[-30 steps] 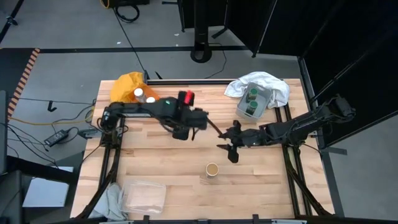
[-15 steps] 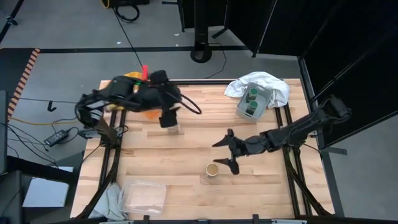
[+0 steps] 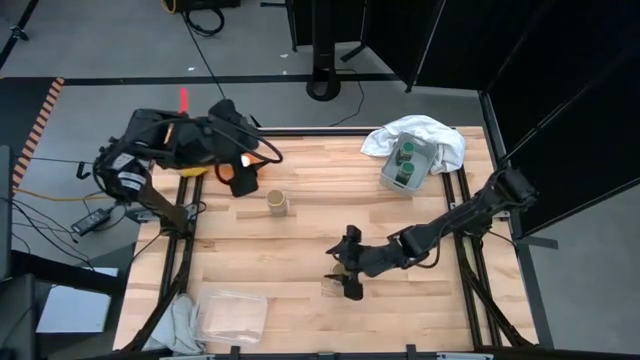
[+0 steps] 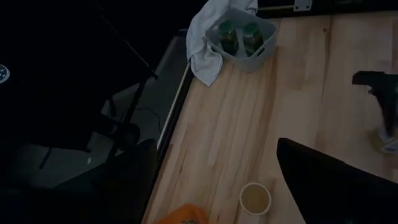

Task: Sort spices by type
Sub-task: Put the top gold seasoning bottle into the transparent bin

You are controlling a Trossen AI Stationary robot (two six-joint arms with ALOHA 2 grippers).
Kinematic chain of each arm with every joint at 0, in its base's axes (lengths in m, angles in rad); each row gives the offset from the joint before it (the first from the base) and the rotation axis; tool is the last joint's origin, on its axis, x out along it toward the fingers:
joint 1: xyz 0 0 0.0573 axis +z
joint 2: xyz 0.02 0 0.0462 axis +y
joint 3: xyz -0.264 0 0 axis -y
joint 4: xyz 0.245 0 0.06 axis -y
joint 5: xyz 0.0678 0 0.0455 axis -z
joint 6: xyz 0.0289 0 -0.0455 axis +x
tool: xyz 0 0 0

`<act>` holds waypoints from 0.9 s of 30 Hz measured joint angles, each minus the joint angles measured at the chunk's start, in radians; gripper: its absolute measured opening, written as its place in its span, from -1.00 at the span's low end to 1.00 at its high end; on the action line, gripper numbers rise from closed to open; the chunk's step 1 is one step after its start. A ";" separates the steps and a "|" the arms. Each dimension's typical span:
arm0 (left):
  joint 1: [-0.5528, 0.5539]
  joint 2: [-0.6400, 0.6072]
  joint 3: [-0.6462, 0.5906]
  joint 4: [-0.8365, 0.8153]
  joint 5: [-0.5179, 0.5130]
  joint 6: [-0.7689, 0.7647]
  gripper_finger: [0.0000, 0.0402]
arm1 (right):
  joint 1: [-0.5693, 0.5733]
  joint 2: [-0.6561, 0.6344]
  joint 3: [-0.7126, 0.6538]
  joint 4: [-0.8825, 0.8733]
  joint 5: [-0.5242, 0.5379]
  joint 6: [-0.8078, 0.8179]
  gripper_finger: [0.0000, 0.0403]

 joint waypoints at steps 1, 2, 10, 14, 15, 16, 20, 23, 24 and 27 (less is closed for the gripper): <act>0.000 -0.008 0.000 0.000 0.003 0.000 0.68 | 0.003 -0.001 0.008 -0.046 0.015 0.037 0.57; -0.001 -0.011 0.000 0.000 0.006 0.000 0.68 | 0.005 -0.006 0.013 -0.084 0.027 0.075 0.57; -0.002 -0.029 0.000 0.000 0.024 0.002 0.68 | 0.038 -0.035 0.013 -0.132 0.036 0.182 0.60; -0.002 -0.029 0.000 0.000 0.024 0.005 0.68 | 0.055 -0.035 0.013 -0.143 0.058 0.194 0.60; -0.002 -0.029 0.000 0.000 0.024 0.005 0.68 | 0.059 -0.035 0.013 -0.152 0.070 0.203 0.59; -0.002 -0.029 0.000 0.001 0.024 0.005 0.68 | 0.061 -0.035 0.013 -0.160 0.082 0.212 0.59; -0.002 -0.029 0.000 0.000 0.024 0.006 0.68 | 0.067 -0.035 0.012 -0.205 0.115 0.228 0.57; -0.002 -0.029 0.000 0.000 0.024 0.009 0.68 | 0.067 -0.035 0.012 -0.204 0.115 0.228 0.57; -0.002 -0.029 0.000 0.000 0.024 0.014 0.68 | 0.067 -0.035 0.012 -0.204 0.115 0.228 0.57; -0.002 -0.029 0.000 0.000 0.023 0.026 0.68 | 0.067 -0.032 0.012 -0.203 0.115 0.243 0.57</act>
